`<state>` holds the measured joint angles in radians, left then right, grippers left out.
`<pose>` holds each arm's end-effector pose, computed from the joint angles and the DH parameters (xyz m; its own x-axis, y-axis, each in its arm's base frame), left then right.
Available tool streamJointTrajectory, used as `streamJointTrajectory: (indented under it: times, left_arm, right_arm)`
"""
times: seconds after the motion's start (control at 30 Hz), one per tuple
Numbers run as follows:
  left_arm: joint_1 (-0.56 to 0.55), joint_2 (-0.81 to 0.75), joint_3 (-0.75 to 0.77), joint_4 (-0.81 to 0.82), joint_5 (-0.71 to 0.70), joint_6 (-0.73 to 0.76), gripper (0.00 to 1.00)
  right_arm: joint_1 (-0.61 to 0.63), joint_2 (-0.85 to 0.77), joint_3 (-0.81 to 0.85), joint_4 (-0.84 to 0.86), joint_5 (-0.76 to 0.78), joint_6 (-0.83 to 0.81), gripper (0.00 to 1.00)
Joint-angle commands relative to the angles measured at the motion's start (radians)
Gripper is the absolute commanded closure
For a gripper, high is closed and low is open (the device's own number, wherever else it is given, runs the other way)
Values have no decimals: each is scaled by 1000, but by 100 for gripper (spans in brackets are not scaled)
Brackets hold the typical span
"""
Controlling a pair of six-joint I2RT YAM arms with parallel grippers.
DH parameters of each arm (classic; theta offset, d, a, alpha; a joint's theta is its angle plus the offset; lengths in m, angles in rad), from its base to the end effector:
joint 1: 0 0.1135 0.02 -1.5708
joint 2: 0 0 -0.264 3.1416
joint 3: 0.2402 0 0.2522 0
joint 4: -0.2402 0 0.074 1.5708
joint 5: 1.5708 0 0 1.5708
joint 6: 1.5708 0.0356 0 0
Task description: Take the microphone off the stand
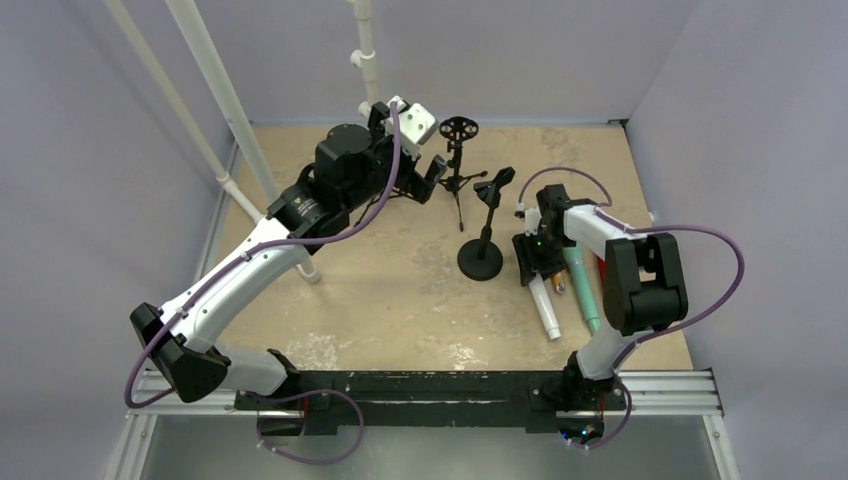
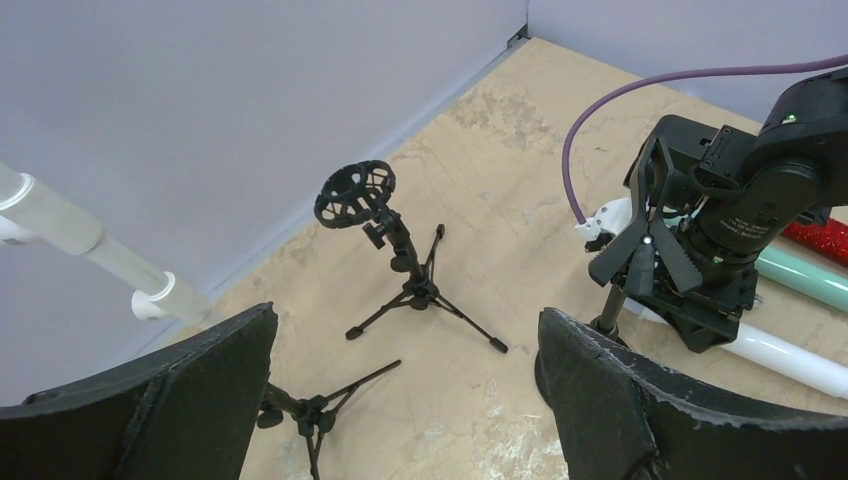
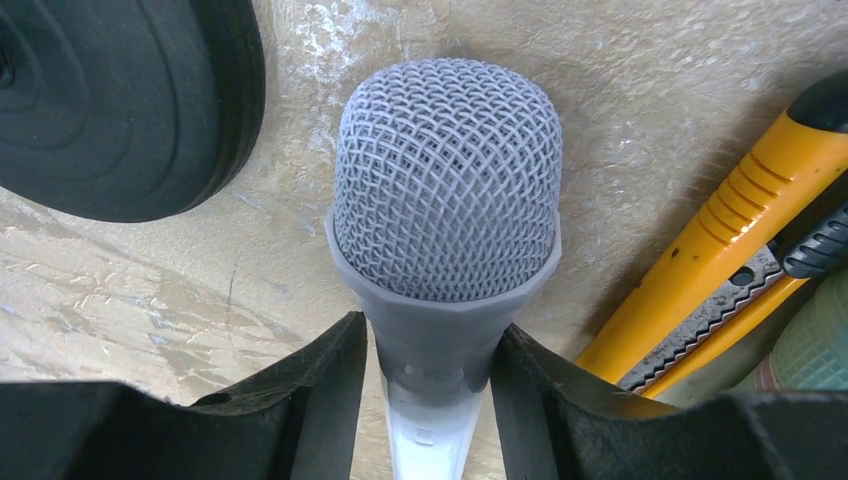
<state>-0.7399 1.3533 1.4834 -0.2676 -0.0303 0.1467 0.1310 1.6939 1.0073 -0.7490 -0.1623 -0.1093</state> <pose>0.2272 -0.2060 0.4475 -0.0049 0.2023 -0.9793 0.6595 0.7368 0.1489 0.2913 0.0442 0.1585 -0.9601 -0.2351 -0.1514 -0.2568 0.9556 0.1444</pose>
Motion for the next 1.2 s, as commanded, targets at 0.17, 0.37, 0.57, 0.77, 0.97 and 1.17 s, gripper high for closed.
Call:
streamJointTrajectory:
  times: [0.17,0.37,0.57,0.77,0.97,1.17]
  left_arm:
    - [7,-25,-15,38,61,-27,0]
    - [7,-14,-20,38,105,-30,0]
    - [10,-14,-29,35,131,-30,0]
    - [61,-30,-29,16,147,-90,0]
    - [131,-47,-48,-13,249,-173,0]
    - [145,-64,-104,-9,334,-180,0]
  right_arm:
    - [2,-45,46,18,39,-14,50]
    - [2,-116,90,-6,12,-41,36]
    - [2,-238,120,36,-120,-83,33]
    - [-1,-381,45,121,-257,-114,32]
    - [-1,-599,-101,296,-441,-142,32]
    - [-1,-692,-172,470,-595,-148,34]
